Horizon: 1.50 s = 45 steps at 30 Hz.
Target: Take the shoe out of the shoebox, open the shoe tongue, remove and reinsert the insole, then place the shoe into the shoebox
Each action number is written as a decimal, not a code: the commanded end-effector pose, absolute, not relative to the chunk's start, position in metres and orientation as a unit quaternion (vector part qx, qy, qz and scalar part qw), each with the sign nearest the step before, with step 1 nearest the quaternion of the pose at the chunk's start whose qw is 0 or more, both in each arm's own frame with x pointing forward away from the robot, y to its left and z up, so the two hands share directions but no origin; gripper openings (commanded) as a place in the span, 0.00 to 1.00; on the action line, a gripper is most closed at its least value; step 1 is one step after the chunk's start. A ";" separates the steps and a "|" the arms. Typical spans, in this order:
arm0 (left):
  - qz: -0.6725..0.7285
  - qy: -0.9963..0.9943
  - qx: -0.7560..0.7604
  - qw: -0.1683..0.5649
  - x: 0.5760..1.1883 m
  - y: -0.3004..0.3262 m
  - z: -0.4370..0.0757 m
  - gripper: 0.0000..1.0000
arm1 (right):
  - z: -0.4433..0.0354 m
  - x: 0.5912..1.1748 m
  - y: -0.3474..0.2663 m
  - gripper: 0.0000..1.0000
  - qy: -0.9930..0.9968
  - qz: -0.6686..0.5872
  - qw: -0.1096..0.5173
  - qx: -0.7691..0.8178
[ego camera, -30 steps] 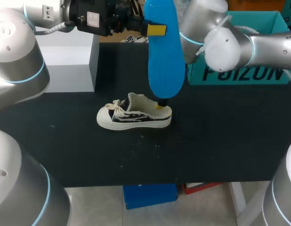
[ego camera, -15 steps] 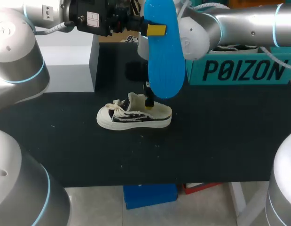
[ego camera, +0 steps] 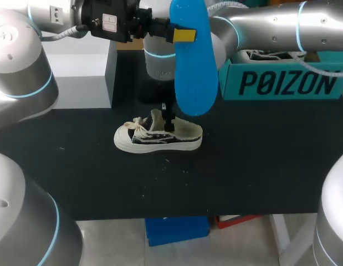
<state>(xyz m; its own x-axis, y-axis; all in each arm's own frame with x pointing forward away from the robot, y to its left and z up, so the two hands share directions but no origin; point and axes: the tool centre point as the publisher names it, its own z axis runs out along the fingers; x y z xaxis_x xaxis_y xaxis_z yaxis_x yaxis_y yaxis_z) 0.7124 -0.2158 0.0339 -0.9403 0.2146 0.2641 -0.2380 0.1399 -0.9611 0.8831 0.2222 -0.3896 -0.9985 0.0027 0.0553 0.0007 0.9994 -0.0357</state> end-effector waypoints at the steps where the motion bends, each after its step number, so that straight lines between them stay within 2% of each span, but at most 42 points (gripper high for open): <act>1: 0.655 -0.735 0.008 0.172 0.713 -0.217 0.033 0.00 | -0.392 0.882 0.218 0.47 -1.000 0.009 0.026 -0.004; 5: 0.655 -0.735 0.008 0.172 0.713 -0.217 0.033 0.00 | -0.394 0.882 0.218 0.06 -1.000 0.000 0.022 -0.005; 6: 0.655 -0.735 0.008 0.172 0.713 -0.217 0.033 0.00 | -0.394 0.883 0.218 0.00 -1.000 -0.003 0.021 -0.003; 36: 0.655 -0.735 0.008 0.172 0.713 -0.217 0.033 0.00 | -0.393 0.884 0.224 0.00 -0.999 -0.010 0.032 0.026; 38: 0.655 -0.735 0.008 0.172 0.713 -0.217 0.033 0.00 | -0.380 0.886 0.215 0.00 -1.000 -0.014 0.026 0.007; 45: 0.655 -0.735 0.008 0.172 0.713 -0.217 0.033 0.00 | -0.329 0.908 0.187 0.00 -0.979 -0.017 -0.010 -0.203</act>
<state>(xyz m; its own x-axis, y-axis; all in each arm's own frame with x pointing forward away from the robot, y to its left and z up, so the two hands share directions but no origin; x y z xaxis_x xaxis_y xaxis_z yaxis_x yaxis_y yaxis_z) 0.7124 -0.2158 0.0339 -0.9403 0.2146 0.2641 -0.2380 0.1399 -0.9611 0.9136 0.2060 -0.3617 -0.9851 0.1707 0.0212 0.1713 0.9849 0.0271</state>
